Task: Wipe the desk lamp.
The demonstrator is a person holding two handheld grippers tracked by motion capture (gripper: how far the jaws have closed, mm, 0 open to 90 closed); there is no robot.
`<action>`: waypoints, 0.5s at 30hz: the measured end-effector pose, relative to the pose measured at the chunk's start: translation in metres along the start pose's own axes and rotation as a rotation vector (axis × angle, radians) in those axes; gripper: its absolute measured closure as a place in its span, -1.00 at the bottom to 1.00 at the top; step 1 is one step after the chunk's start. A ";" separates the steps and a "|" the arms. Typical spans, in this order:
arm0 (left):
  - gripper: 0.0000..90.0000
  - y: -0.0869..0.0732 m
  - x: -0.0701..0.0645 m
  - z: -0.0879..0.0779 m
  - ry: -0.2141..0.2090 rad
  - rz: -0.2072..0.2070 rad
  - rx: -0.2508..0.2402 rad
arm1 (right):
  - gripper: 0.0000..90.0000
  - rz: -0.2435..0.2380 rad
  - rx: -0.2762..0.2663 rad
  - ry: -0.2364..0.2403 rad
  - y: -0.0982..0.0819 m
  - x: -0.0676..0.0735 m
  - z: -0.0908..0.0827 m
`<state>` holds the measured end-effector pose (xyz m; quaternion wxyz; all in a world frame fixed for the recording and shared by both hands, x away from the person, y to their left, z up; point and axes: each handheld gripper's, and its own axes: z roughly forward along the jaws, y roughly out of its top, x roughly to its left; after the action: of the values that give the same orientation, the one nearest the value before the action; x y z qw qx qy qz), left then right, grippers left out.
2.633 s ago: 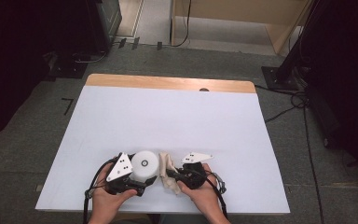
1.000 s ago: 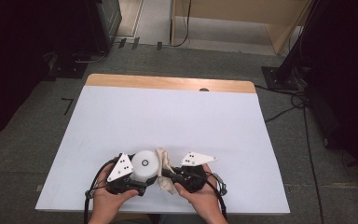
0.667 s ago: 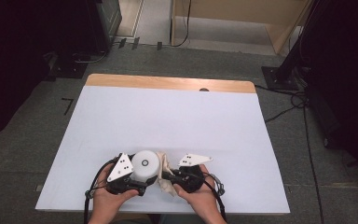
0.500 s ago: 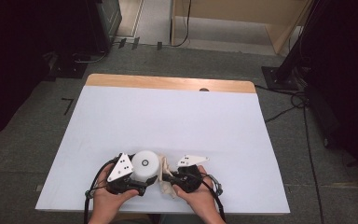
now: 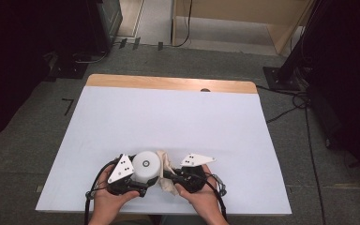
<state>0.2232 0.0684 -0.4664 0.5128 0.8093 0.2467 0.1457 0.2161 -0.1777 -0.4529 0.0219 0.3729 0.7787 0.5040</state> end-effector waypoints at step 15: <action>-0.88 -0.001 -0.012 -0.005 0.081 -0.076 -0.025 | 0.88 0.073 -0.050 -0.086 0.003 -0.033 -0.022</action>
<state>0.2105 0.0659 -0.4647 0.5178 0.7863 0.2960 0.1615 0.2323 -0.2140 -0.4508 0.0462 0.4216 0.7503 0.5072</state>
